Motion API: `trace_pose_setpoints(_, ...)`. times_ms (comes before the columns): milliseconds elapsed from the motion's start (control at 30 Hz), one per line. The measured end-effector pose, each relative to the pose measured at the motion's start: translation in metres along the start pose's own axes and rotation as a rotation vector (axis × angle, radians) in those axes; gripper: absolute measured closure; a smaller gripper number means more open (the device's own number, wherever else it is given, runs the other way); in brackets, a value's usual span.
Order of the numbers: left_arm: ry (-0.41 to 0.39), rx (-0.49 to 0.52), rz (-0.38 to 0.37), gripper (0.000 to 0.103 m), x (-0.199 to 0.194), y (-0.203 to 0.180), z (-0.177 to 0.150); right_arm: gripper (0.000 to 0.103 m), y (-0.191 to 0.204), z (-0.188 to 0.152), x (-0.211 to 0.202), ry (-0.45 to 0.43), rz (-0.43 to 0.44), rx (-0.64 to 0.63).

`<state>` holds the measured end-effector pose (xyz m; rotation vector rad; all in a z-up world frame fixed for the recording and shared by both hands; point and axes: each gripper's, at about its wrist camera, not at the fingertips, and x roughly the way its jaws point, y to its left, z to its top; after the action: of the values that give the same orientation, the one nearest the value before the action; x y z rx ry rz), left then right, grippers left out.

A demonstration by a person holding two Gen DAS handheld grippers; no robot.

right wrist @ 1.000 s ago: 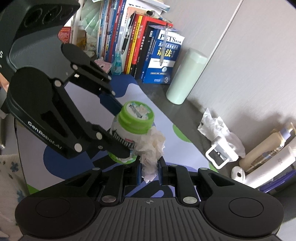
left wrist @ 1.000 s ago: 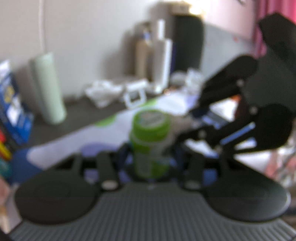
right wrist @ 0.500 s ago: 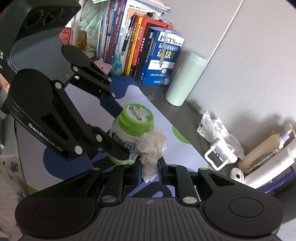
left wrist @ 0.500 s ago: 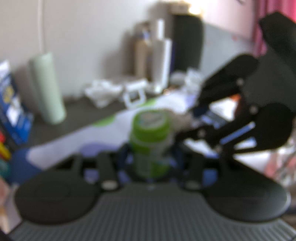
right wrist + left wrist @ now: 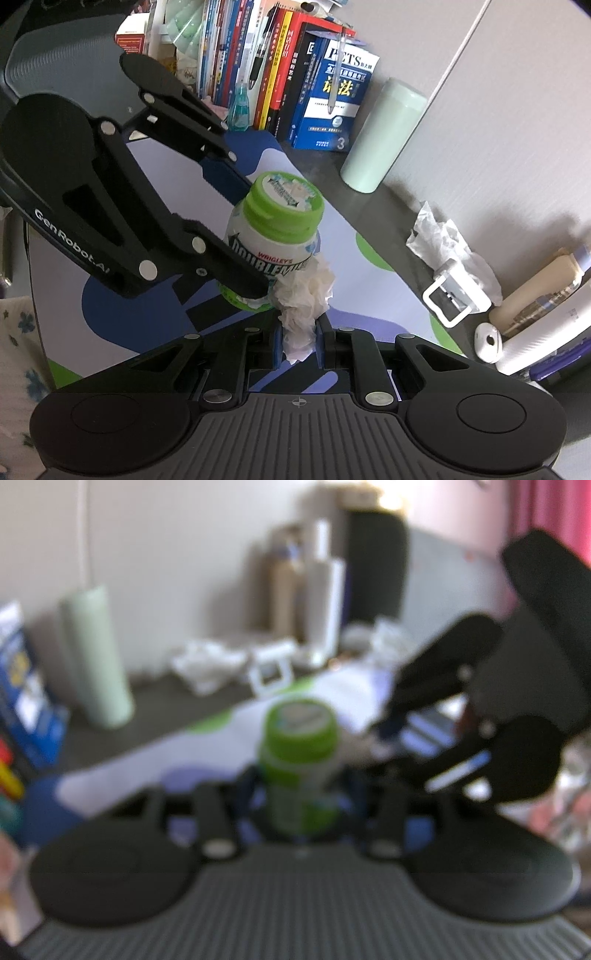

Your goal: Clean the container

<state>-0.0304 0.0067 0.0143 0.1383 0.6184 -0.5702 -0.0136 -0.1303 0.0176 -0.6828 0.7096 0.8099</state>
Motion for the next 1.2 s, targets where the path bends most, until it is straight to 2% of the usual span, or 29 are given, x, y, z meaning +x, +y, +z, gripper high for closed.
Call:
trace_pose_setpoints(633, -0.005, -0.006, -0.003, 0.055, 0.0, 0.001, 0.001, 0.086, 0.005, -0.009, 0.019, 0.051, 0.03, 0.002)
trace_pose_setpoints(1200, 0.002, -0.005, -0.005, 0.055, 0.001, -0.001, 0.0, 0.086, -0.005, 0.002, -0.005, -0.016, -0.01, 0.007)
